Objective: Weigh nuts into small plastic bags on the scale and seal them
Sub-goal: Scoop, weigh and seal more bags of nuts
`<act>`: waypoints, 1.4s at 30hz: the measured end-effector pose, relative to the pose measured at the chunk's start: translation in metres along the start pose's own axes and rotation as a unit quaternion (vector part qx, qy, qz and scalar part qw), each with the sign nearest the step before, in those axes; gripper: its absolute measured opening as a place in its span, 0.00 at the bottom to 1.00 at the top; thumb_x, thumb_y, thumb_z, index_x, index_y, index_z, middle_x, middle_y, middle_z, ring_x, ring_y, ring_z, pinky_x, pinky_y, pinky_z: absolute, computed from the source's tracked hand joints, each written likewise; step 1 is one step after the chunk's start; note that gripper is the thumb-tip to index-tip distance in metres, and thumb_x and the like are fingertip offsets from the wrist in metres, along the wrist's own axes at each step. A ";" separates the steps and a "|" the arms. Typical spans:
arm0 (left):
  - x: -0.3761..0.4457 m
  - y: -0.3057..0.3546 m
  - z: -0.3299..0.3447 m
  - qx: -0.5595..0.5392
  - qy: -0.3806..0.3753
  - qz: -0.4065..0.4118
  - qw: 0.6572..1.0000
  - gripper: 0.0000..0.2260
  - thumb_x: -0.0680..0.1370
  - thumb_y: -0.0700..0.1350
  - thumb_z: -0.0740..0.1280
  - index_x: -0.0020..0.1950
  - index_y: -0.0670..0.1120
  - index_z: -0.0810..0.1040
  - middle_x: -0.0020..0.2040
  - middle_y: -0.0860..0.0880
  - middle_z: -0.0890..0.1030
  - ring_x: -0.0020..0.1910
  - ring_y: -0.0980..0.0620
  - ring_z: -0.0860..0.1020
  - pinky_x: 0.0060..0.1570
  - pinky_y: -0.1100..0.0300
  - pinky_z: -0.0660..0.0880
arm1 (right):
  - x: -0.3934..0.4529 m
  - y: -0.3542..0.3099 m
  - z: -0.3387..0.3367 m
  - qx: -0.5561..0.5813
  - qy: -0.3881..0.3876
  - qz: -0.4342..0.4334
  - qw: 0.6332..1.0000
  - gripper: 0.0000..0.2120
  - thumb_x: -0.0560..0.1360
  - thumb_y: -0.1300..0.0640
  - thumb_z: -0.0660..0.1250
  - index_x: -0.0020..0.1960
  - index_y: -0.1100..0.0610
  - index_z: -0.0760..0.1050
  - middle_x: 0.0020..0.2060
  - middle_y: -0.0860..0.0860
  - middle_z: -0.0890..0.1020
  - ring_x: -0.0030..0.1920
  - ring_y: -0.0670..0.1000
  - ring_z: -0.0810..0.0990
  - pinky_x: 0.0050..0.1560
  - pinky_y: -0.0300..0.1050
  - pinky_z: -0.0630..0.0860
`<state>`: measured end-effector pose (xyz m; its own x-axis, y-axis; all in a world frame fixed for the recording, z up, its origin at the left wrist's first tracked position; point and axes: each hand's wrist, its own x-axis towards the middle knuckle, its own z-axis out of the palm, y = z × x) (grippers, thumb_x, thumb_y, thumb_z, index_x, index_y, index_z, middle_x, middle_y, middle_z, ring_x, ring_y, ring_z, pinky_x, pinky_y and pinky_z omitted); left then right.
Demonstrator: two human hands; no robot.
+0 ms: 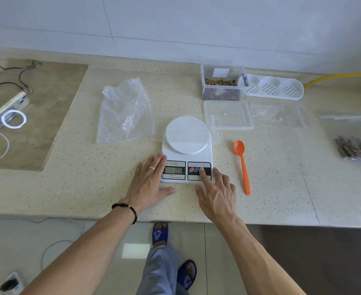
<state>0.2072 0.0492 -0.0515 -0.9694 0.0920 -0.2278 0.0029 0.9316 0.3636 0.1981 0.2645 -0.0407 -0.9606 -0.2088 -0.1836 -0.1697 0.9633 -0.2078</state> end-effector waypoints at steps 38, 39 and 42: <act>0.200 0.056 -0.089 0.035 0.003 0.193 0.981 0.24 0.81 0.55 0.58 0.74 0.44 0.63 0.75 0.44 0.63 0.77 0.45 0.54 0.75 0.46 0.52 | 0.104 0.046 -0.085 0.530 0.143 0.350 0.758 0.05 0.80 0.60 0.62 0.55 0.59 0.75 0.45 0.54 0.80 0.41 0.50 0.81 0.39 0.46 0.80; 0.205 0.053 -0.091 0.032 -0.001 0.193 0.981 0.23 0.82 0.53 0.58 0.73 0.44 0.65 0.74 0.44 0.65 0.77 0.45 0.55 0.74 0.47 0.53 | 0.114 0.041 -0.089 0.526 0.127 0.341 0.769 0.06 0.80 0.60 0.63 0.56 0.58 0.74 0.46 0.54 0.80 0.41 0.49 0.81 0.36 0.43 0.78; 0.215 0.043 -0.093 0.010 -0.016 0.196 0.980 0.19 0.81 0.50 0.60 0.69 0.42 0.71 0.71 0.43 0.70 0.75 0.44 0.60 0.72 0.50 0.60 | 0.139 0.031 -0.088 0.481 0.065 0.327 0.811 0.09 0.77 0.58 0.66 0.57 0.56 0.75 0.44 0.52 0.79 0.39 0.48 0.77 0.36 0.38 0.72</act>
<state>-0.0241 0.0765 -0.0011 -0.8848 0.4547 -0.1017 0.3790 0.8294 0.4105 0.0403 0.2805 0.0118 -0.8022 0.3729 -0.4663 0.5748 0.2709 -0.7721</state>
